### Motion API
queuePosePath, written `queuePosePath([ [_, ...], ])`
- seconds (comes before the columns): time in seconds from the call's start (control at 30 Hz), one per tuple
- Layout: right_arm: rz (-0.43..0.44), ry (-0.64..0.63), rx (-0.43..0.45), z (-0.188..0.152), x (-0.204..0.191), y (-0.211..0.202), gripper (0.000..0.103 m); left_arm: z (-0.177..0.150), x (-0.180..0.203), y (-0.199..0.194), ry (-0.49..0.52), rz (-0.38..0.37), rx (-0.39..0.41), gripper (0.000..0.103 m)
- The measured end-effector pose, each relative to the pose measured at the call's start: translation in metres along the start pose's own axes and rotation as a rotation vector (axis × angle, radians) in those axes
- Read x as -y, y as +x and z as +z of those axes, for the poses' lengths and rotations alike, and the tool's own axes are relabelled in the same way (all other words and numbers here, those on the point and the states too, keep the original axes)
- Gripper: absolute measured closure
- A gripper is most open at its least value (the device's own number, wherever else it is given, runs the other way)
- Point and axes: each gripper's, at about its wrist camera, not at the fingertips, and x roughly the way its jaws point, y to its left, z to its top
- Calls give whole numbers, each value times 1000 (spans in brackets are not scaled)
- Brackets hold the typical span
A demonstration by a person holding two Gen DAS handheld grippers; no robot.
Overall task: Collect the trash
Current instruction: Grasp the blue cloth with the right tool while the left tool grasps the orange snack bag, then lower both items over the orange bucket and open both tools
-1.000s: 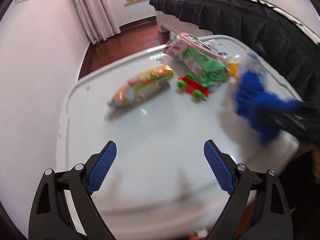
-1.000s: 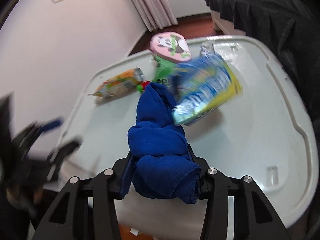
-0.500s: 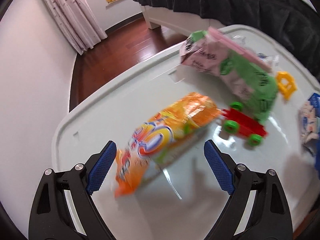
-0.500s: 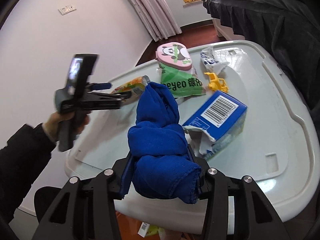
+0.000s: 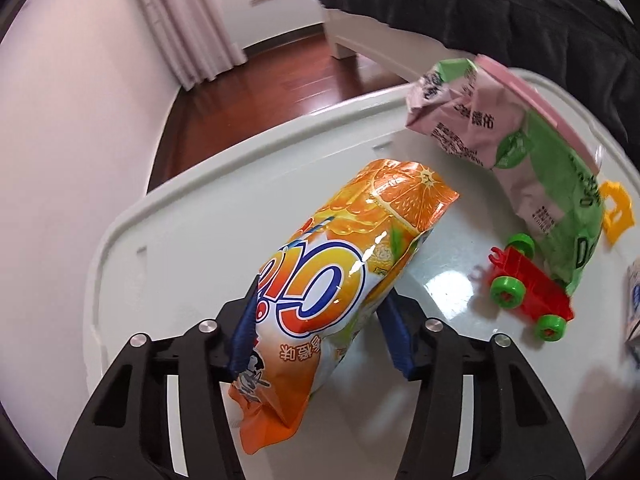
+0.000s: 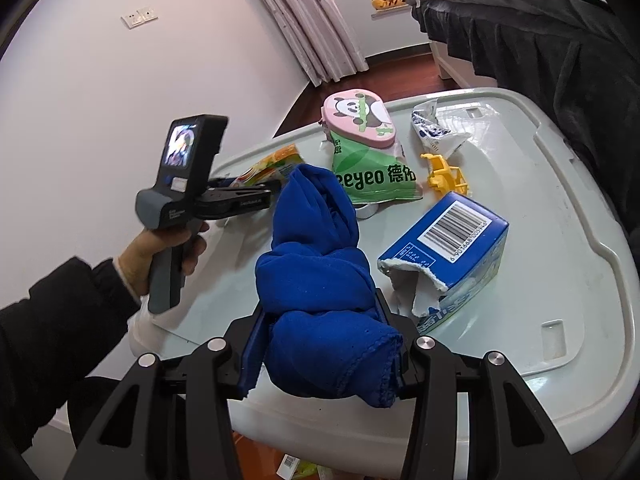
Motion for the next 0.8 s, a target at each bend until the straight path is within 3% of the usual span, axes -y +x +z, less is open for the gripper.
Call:
queuePosePath([
  [0.13, -10, 2, 21, 2, 0, -3, 55, -6, -8, -26, -111, -33, -3, 52],
  [0.4, -67, -31, 34, -4, -8, -6, 55, -37, 2, -100, -177, 6, 19, 52],
  [0.57, -120, -74, 49, -8, -17, -14, 55, -76, 14, -148, -239, -7, 25, 52],
  [0.8, -167, -155, 78, -26, -42, -49, 55, -139, 46, -209, -230, -11, 69, 52],
])
